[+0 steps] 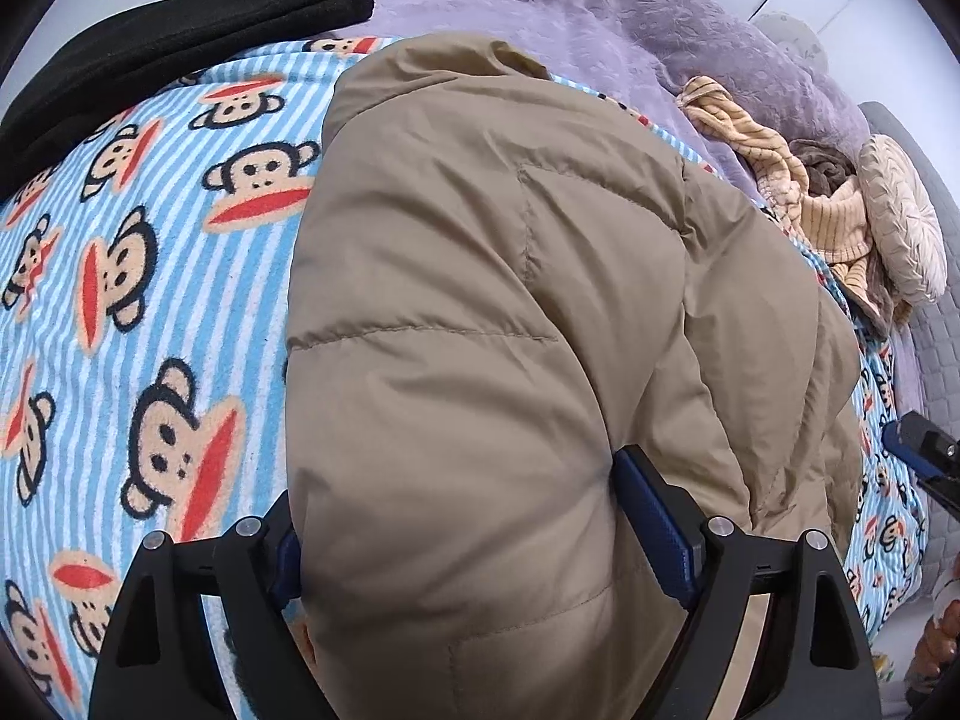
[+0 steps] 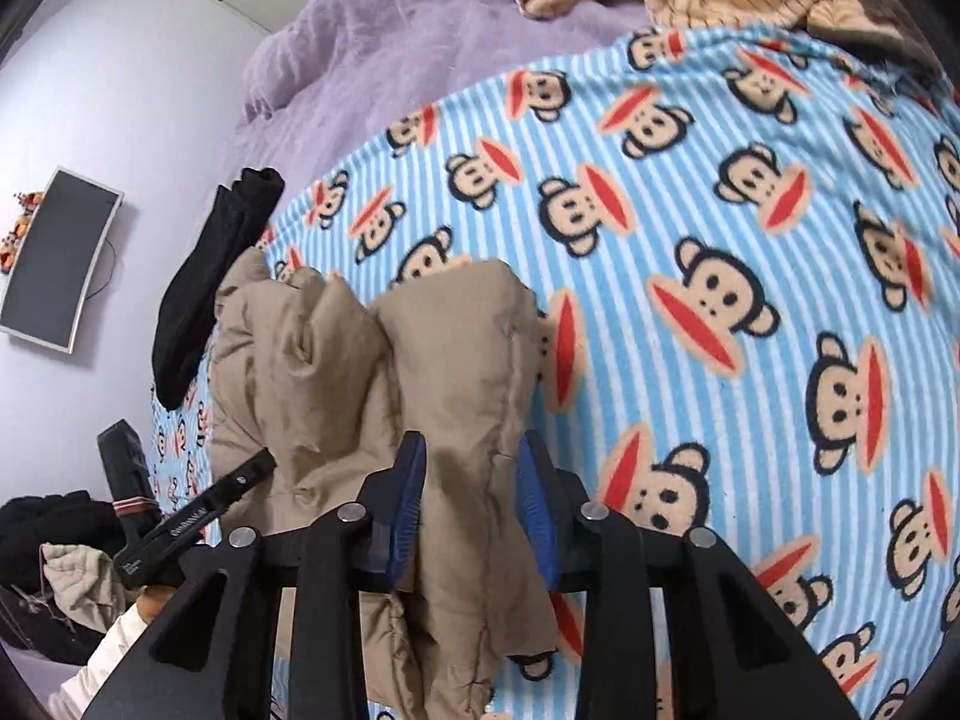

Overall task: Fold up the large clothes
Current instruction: 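Open both tools and release the folded jacket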

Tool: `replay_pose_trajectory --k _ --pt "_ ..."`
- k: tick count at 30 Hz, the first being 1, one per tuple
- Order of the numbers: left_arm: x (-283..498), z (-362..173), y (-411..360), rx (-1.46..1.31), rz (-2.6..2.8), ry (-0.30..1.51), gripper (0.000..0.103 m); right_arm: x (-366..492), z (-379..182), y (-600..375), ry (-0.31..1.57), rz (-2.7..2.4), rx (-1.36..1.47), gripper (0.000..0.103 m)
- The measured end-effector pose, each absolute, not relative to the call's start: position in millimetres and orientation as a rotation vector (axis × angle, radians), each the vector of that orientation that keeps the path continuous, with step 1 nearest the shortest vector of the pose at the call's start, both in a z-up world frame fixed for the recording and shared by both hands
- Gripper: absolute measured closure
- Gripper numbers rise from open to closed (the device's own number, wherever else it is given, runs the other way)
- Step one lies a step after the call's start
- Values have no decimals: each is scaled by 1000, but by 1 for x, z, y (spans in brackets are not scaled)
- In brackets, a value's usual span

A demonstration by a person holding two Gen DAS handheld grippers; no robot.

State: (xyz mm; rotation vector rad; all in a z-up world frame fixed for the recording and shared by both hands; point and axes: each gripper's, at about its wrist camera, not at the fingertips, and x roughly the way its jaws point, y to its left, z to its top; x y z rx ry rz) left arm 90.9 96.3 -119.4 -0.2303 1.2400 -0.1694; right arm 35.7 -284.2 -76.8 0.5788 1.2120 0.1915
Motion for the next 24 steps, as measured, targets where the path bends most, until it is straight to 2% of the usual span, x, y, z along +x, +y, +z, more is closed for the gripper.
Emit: replay_pose_trajectory --k 4,9,12,13,17,22,24 --pt "90 -120 95 -219 -164 1235 13 82 -45 -213 1153 285 490 70" --pt "85 -122 98 -208 -151 1225 11 114 -60 -156 1170 310 429 70" --pt "83 -125 94 -196 -152 1230 8 127 -94 -152 1250 215 424 70" --pt "82 -127 92 -189 -153 1229 8 130 -110 -156 1282 184 440 75" --pt "81 -128 88 -170 -139 1241 6 128 -150 -173 1351 136 521 81" --pt "72 -104 92 -104 -87 1236 6 121 -143 -172 1356 145 481 81" --pt "65 -91 96 -69 -56 1213 6 116 -131 -170 1349 167 463 77"
